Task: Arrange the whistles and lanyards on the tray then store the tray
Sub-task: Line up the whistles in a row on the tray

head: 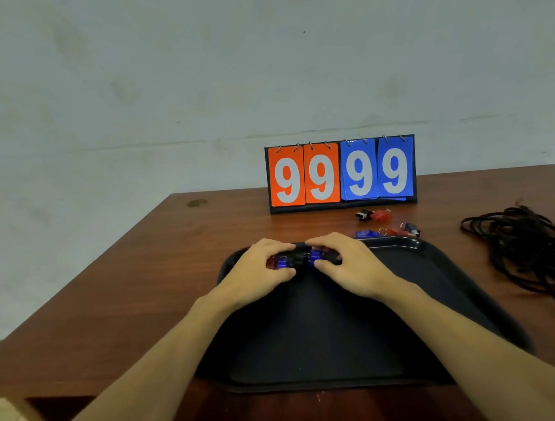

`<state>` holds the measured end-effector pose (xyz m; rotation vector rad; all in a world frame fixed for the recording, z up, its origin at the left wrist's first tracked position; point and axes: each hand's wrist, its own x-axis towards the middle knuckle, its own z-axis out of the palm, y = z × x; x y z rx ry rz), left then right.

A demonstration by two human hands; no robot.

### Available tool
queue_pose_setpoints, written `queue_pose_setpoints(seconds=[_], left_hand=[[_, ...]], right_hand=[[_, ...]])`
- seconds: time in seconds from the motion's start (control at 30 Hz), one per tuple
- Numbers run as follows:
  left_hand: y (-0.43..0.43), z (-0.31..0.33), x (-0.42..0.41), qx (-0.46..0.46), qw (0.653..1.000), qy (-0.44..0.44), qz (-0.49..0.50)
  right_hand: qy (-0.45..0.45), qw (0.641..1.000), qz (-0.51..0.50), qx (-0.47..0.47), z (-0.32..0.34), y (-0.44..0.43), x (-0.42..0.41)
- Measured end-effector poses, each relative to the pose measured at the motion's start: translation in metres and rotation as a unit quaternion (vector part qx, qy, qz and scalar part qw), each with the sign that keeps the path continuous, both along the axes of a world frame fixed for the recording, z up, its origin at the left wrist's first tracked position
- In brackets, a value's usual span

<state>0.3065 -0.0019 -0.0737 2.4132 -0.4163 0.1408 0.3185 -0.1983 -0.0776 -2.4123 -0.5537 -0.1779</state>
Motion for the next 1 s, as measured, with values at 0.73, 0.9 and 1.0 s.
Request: queue_pose_setpoints(seconds=[0.73,0.9,1.0], left_hand=[[0.016,0.012,-0.013,0.127,0.988,0.076,-0.037],[0.013,0.007,-0.014,0.078,0.996,0.03,-0.02],[0.013,0.005,-0.013,0.063,0.997,0.03,-0.014]], right_hand=[[-0.025,0.998,0.054,-0.017,-0.001,-0.002,-0.002],[-0.029,0.997,0.063,-0.018,-0.001,-0.001,-0.002],[-0.021,0.998,0.06,-0.007,-0.001,0.0,-0.001]])
